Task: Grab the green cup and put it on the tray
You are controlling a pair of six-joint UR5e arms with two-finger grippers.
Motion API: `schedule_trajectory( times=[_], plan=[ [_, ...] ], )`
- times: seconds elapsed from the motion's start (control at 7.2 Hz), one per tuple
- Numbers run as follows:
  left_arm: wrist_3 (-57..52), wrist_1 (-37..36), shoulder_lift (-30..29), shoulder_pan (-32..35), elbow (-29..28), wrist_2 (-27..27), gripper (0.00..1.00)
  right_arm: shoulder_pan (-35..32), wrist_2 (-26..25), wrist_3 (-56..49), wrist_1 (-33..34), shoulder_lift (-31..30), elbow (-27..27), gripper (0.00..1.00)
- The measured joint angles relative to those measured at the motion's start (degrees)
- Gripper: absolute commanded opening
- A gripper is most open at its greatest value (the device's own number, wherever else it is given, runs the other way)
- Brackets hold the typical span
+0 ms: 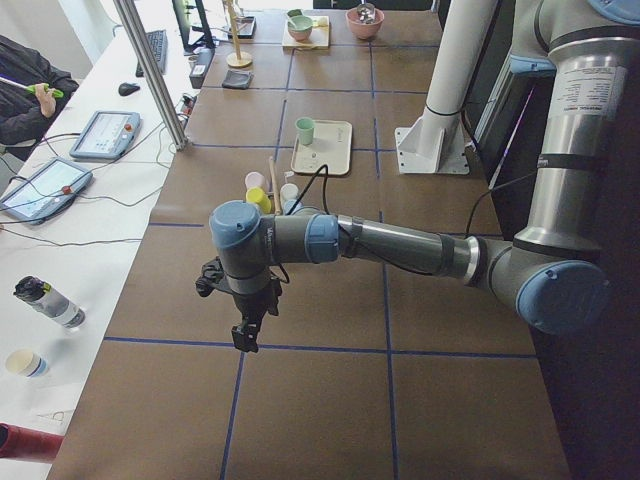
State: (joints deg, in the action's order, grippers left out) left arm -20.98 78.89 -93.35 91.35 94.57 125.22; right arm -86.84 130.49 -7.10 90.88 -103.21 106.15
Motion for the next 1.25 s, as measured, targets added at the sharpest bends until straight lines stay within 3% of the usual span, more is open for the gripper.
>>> schedule_trajectory(
  times=[0.42,1.25],
  plan=[
    [2.82,2.73,5.38,0.27,0.25,10.27,1.00,0.00,0.03,0.06,0.00,-0.01,0.02,1.00],
    [3.99,2.78,6.37,0.12,0.58,11.81,1.00,0.00,0.32,1.54,0.01,0.01,-0.01,1.00]
  ],
)
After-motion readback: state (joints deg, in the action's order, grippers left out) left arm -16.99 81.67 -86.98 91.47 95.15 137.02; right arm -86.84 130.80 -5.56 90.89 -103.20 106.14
